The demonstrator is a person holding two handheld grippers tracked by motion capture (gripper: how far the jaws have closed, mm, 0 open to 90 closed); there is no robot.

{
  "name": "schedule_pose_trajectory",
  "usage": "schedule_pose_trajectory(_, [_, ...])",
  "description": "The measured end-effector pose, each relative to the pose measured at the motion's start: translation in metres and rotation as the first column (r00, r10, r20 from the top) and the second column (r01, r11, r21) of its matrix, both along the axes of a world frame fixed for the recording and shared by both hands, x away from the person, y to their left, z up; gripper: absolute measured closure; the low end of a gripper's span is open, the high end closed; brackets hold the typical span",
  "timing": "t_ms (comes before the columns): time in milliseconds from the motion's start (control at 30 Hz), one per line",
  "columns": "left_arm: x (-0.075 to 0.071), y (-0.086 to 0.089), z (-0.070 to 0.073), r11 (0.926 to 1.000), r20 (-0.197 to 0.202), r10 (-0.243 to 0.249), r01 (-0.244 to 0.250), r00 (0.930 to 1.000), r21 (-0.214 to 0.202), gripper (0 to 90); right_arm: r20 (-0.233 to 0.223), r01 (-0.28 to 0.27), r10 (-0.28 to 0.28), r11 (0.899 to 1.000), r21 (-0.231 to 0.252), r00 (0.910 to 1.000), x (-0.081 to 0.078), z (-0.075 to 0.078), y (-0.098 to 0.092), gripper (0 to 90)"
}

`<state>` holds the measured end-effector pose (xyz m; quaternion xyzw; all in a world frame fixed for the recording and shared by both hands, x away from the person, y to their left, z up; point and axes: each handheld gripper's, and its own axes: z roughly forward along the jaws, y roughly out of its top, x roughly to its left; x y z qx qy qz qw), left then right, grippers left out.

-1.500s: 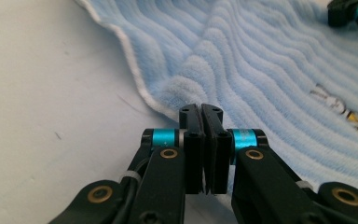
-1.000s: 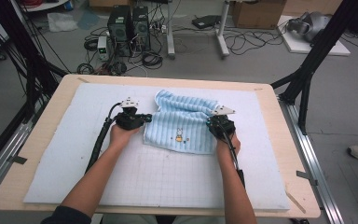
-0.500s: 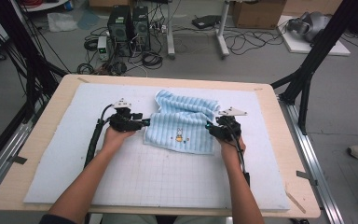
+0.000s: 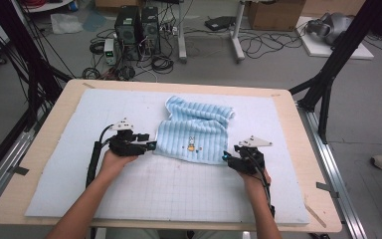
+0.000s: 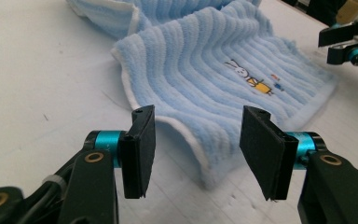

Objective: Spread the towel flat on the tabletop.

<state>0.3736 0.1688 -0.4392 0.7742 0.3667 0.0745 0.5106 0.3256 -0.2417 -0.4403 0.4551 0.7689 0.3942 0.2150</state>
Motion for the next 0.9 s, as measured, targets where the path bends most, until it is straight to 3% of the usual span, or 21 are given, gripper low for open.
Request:
schedule_pose_trajectory(67, [-0.004,-0.001,0.0,0.9999,0.008,0.006,-0.006,0.9999,0.009,45.9,-0.008,0.007,-0.007,1.0,0.003,0.9999,-0.006,-0.003,0.0,48.3])
schedule_pose_trajectory(333, [0.0,-0.01,-0.011,0.9944,-0.052,0.043,-0.038,0.9977,0.099,52.3,-0.048,0.046,-0.046,0.999,-0.013,0.9978,-0.006,-0.01,0.008,53.6])
schedule_pose_trajectory(467, [-0.002,-0.018,-0.013,0.9858,-0.016,0.033,-0.03,0.9993,0.165,59.3,-0.051,0.046,-0.048,0.998,-0.043,0.9976,-0.004,-0.01,0.014,59.7])
schedule_pose_trajectory(533, [-0.004,-0.021,-0.012,0.9827,0.002,0.012,-0.012,0.9999,0.185,67.0,-0.052,0.045,-0.047,0.998,-0.042,0.9975,-0.004,-0.01,0.015,63.6])
schedule_pose_trajectory(567, [-0.004,-0.022,-0.012,0.981,0.012,-0.036,0.033,0.9993,0.191,77.9,-0.05,0.039,-0.041,0.998,-0.041,0.9979,-0.005,-0.01,0.015,67.0])
schedule_pose_trajectory(600, [-0.006,-0.024,-0.012,0.9769,0.028,-0.036,0.03,0.9989,0.212,83.4,-0.052,0.033,-0.035,0.999,-0.037,0.998,-0.006,-0.011,0.016,72.8])
schedule_pose_trajectory(700, [-0.008,-0.022,-0.012,0.9814,0.005,-0.022,0.02,0.9997,0.191,85.1,-0.057,0.006,-0.007,1.0,-0.031,0.9983,-0.008,-0.01,0.018,85.2])
schedule_pose_trajectory(833, [-0.021,-0.014,-0.011,0.9835,0.001,-0.013,0.013,0.9999,0.181,85.6,-0.052,-0.016,0.013,0.998,-0.059,0.9985,-0.015,-0.008,0.021,86.3])
schedule_pose_trajectory(900, [-0.03,-0.01,-0.01,0.9875,-0.005,-0.018,0.018,0.9998,0.156,85.6,-0.056,-0.025,0.022,0.998,-0.058,0.9982,-0.02,-0.008,0.022,86.3])
